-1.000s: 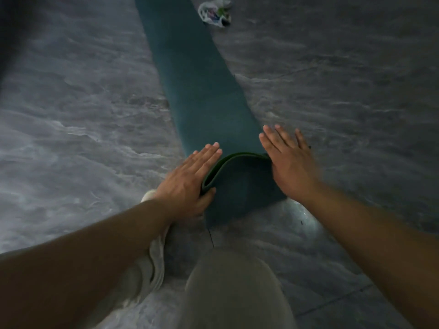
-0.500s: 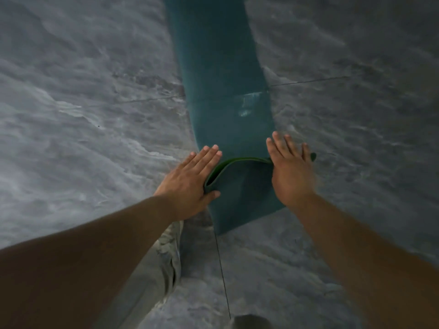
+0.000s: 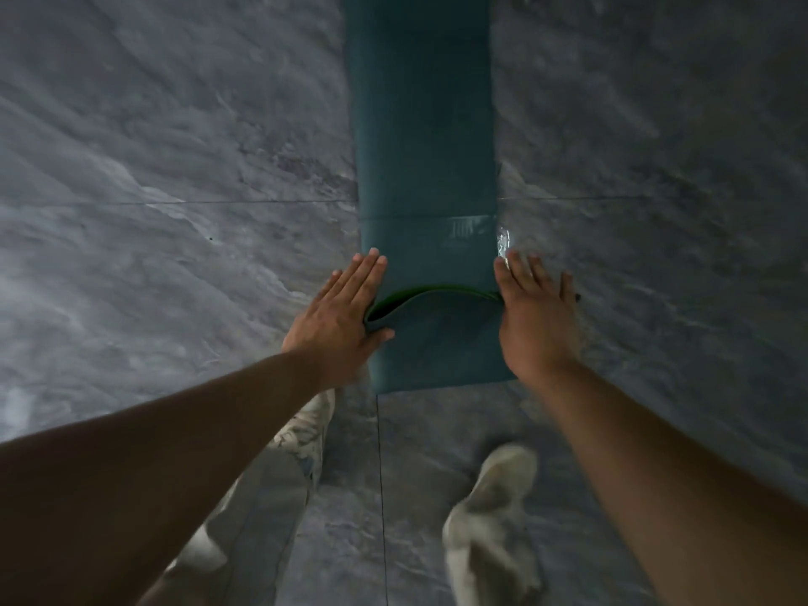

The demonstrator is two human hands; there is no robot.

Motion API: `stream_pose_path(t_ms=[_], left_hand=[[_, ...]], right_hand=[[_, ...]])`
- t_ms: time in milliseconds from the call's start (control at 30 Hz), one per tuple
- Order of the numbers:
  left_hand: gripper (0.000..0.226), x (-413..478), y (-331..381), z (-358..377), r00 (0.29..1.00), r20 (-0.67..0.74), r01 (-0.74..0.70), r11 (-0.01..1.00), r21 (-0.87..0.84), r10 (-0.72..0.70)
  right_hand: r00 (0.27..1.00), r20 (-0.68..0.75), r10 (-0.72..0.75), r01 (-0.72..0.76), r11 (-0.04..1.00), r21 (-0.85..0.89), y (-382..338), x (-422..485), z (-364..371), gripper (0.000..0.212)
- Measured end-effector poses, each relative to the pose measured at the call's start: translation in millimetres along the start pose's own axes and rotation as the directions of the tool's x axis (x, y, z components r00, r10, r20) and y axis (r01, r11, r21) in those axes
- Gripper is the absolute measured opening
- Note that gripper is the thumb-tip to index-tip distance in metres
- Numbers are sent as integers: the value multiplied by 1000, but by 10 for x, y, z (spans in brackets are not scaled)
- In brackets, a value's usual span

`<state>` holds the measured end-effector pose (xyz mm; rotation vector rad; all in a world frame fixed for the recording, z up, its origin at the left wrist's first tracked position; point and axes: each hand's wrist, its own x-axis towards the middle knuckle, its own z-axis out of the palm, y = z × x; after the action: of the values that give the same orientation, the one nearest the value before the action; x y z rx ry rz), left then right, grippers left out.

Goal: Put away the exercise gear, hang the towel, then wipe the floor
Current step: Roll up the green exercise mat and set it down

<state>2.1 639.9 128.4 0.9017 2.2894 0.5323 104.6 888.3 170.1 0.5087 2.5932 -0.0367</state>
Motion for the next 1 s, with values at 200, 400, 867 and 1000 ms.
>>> stream_pose_path(t_ms=[200,400,867,1000], left_hand=[[110,394,123,-121,988,43,148,988,34,-149],[104,593,471,-80,973,32,227,970,84,-230],[78,1461,-60,677,992,127,-44,860,508,-24],[80,1656,-283,857,985,174,-106,832,545,11]], right_hand=[[989,116,-93,91,995,28,210,546,108,79],[951,237,-196,185,980,70,372,775,344,79],[976,198,-90,80,995,58,212,1661,1138,83],[977,205,-52,45,998,39,126,1892,1357,81]])
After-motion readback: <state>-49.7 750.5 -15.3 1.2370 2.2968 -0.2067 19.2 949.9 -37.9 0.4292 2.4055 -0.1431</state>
